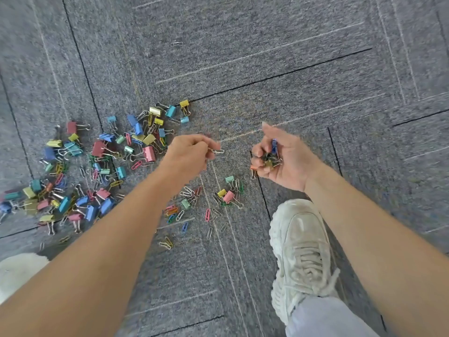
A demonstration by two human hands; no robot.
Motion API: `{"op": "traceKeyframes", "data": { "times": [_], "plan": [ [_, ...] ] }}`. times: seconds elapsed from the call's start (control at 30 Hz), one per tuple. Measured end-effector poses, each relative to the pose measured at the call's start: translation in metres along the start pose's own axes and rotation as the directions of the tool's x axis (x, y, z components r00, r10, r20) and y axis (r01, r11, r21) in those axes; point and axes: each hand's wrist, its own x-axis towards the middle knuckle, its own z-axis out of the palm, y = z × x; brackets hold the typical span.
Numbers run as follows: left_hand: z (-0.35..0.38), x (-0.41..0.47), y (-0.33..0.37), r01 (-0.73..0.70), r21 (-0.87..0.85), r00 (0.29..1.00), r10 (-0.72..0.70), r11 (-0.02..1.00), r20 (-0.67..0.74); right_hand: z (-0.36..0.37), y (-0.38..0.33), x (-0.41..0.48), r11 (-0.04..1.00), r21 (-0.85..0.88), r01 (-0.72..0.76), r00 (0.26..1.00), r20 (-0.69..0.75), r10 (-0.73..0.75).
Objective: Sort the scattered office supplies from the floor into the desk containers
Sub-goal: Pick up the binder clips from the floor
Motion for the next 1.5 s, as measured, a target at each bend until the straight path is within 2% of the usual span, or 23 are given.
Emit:
{"op": "traceKeyframes", "data": {
  "times": [0.07,0.13,0.17,0.23,0.3,0.4,0.53,0.67,0.8,0.93,1.07,1.2,1.23,1.27,1.33,1.37,1.4,1.43,1.5],
  "plan": [
    [0.005,-0.009,-0.005,0.044,0.044,0.998,-0.043,0.998,-0.035,-0.002,0.002,0.000,0.973,-0.230,-0.012,0.991,-0.129,-0.018],
    [0.010,-0.017,-0.009,0.085,0.085,0.996,-0.081,0.993,-0.040,-0.005,0.007,-0.001,0.862,-0.502,-0.074,0.965,-0.255,-0.066],
    [0.013,-0.021,-0.010,0.096,0.110,0.995,-0.093,0.989,-0.033,-0.006,0.010,-0.001,0.768,-0.629,-0.120,0.945,-0.310,-0.106],
    [0.019,-0.028,-0.011,0.092,0.188,0.996,-0.089,0.978,-0.026,-0.009,0.019,-0.001,0.490,-0.847,-0.208,0.909,-0.351,-0.222],
    [0.027,-0.032,-0.011,0.069,0.304,0.998,-0.061,0.950,-0.034,-0.006,0.026,-0.001,0.247,-0.931,-0.270,0.894,-0.337,-0.295],
    [0.038,-0.028,-0.016,0.063,0.458,0.994,-0.014,0.887,-0.109,0.002,0.031,0.003,0.098,-0.933,-0.347,0.865,-0.359,-0.350],
    [0.054,-0.020,-0.027,0.162,0.495,0.972,-0.051,0.853,-0.230,0.001,0.038,0.011,0.009,-0.925,-0.380,0.842,-0.350,-0.411],
    [0.062,-0.014,-0.036,0.200,0.554,0.965,-0.064,0.808,-0.255,-0.010,0.041,0.015,0.077,-0.932,-0.354,0.838,-0.353,-0.415],
    [0.071,-0.007,-0.039,0.293,0.485,0.935,-0.141,0.824,-0.326,-0.022,0.037,0.013,0.183,-0.934,-0.308,0.844,-0.357,-0.400],
    [0.082,-0.001,-0.029,0.387,0.338,0.887,-0.247,0.858,-0.389,-0.027,0.032,0.008,0.059,-0.947,-0.316,0.818,-0.304,-0.489],
    [0.082,0.005,-0.030,0.389,0.267,0.894,-0.291,0.882,-0.342,-0.023,0.029,0.010,-0.024,-0.965,-0.261,0.823,-0.210,-0.528],
    [0.070,-0.001,-0.042,0.340,0.198,0.918,-0.279,0.919,-0.283,-0.025,0.028,0.015,0.018,-0.962,-0.271,0.834,-0.244,-0.495],
    [0.066,-0.004,-0.046,0.312,0.177,0.925,-0.256,0.934,-0.281,-0.026,0.028,0.015,0.074,-0.962,-0.263,0.847,-0.267,-0.460],
    [0.060,-0.007,-0.051,0.278,0.138,0.931,-0.232,0.951,-0.282,-0.027,0.028,0.016,0.174,-0.957,-0.232,0.866,-0.285,-0.412],
    [0.048,-0.013,-0.058,0.229,-0.016,0.941,-0.225,0.973,-0.253,-0.024,0.033,0.015,0.516,-0.849,-0.114,0.913,-0.294,-0.283],
    [0.043,-0.015,-0.060,0.218,-0.116,0.948,-0.239,0.969,-0.210,-0.022,0.035,0.014,0.706,-0.705,-0.069,0.933,-0.296,-0.203],
    [0.040,-0.018,-0.061,0.214,-0.219,0.955,-0.251,0.952,-0.159,-0.019,0.038,0.012,0.841,-0.539,-0.051,0.951,-0.283,-0.123],
    [0.038,-0.020,-0.062,0.210,-0.309,0.959,-0.257,0.927,-0.117,-0.015,0.040,0.010,0.915,-0.401,-0.051,0.967,-0.247,-0.054],
    [0.036,-0.023,-0.067,0.207,-0.411,0.961,-0.264,0.888,-0.087,-0.010,0.045,0.005,0.962,-0.265,-0.063,0.989,-0.143,0.025]
  ]
}}
